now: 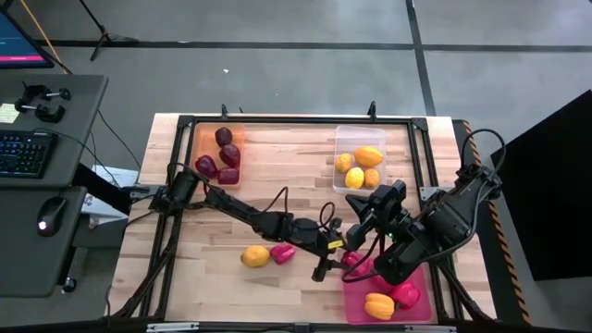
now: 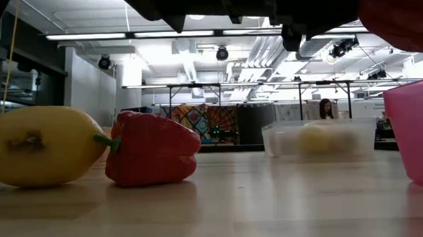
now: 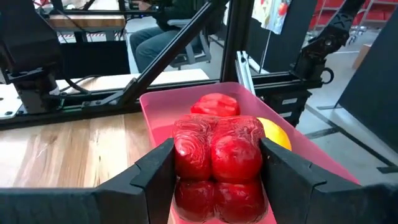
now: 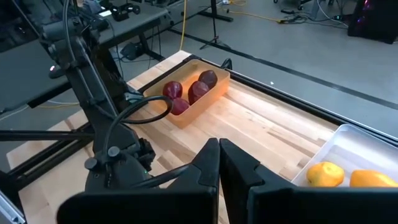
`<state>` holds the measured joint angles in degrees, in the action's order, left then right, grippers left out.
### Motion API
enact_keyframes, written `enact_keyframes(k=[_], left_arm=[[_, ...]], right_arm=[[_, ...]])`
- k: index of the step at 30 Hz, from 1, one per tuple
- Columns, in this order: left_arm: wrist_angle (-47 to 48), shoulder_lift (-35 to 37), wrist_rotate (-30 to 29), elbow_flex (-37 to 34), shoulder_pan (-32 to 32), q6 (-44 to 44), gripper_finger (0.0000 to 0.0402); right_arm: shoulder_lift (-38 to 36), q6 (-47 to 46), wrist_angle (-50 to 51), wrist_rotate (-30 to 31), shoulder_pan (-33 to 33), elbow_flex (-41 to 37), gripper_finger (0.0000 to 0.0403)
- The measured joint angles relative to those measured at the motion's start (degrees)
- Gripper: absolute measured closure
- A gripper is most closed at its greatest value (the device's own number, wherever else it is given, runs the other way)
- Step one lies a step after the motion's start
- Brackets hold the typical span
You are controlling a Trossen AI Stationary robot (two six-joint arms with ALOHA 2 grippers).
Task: Sort produce into baskets
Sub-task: Put the red bell pepper into the red bin
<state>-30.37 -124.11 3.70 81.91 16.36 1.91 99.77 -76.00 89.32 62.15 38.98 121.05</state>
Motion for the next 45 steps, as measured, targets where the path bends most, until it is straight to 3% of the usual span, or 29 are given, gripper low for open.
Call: enact_keyframes(k=[10, 27, 33, 37, 45], left_arm=[[-2.35, -0.02, -0.17, 0.00, -0.74, 2.00, 0.0203], [-3.25, -0.02, -1.45, 0.07, -0.74, 2.97, 0.0104], [-0.35, 1.36, -0.73, 0.07, -2.14, 3.45, 0.0097], [11.49, 6.92, 0.49, 0.07, -4.11, 2.49, 0.0098], [52.60, 16.74, 2.38, -0.50, -8.39, -5.57, 0.0098]], right_arm=[[0.00, 0.27, 0.02, 0.18, 0.00, 0.00, 0.0403], [0.00, 1.49, 0.02, 0.17, 0.00, -0.04, 0.0403], [0.00, 1.50, 0.02, 0.15, 0.00, -0.04, 0.0403], [0.00, 1.52, 0.06, 0.30, -0.05, -0.04, 0.0403], [0.28, 1.71, 0.09, 0.55, -3.76, -0.04, 0.0402]])
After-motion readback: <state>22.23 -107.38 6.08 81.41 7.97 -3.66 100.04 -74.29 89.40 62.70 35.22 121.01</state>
